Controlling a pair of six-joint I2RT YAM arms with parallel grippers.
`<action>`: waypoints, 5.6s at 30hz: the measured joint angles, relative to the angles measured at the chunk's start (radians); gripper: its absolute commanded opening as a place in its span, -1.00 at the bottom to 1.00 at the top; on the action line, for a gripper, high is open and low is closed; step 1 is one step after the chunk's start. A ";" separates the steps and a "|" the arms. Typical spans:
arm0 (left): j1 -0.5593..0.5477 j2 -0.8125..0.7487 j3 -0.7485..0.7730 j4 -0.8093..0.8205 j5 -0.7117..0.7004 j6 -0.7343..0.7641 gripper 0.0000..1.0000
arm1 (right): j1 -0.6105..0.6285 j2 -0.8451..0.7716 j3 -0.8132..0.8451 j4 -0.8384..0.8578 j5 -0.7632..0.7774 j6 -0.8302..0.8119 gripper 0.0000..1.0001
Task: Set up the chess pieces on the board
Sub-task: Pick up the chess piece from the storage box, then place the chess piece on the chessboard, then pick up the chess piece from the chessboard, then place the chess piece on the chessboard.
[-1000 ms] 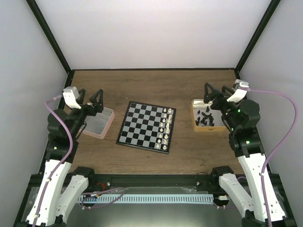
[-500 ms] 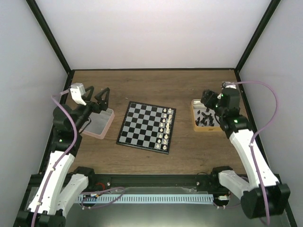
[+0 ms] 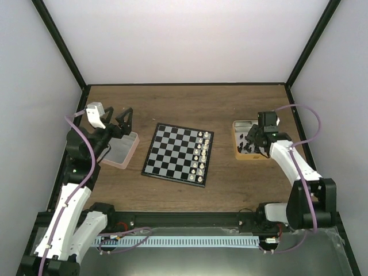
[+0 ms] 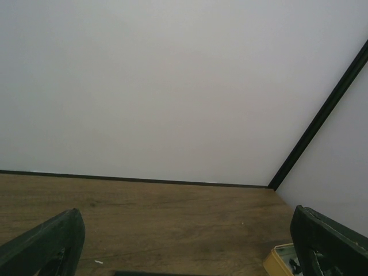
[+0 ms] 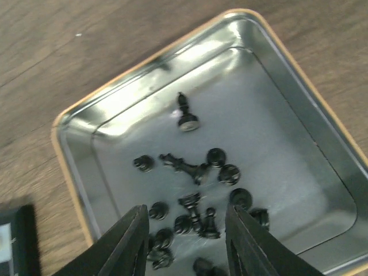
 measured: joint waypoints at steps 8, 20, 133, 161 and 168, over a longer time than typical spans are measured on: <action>0.000 -0.022 -0.004 -0.004 -0.016 0.000 1.00 | -0.066 0.109 -0.034 0.021 -0.008 -0.006 -0.35; 0.000 -0.008 -0.013 -0.007 -0.026 0.000 1.00 | -0.090 0.288 -0.040 0.092 -0.022 -0.026 -0.81; 0.013 -0.117 -0.026 -0.112 -0.320 0.003 1.00 | 0.864 0.890 0.814 -0.027 -0.135 -0.093 -0.82; 0.013 -0.121 -0.026 -0.119 -0.337 0.003 1.00 | 0.888 0.960 0.900 -0.076 -0.103 -0.109 -0.56; 0.013 -0.120 -0.026 -0.119 -0.337 0.003 1.00 | 0.888 0.959 0.901 -0.093 -0.109 -0.119 -0.33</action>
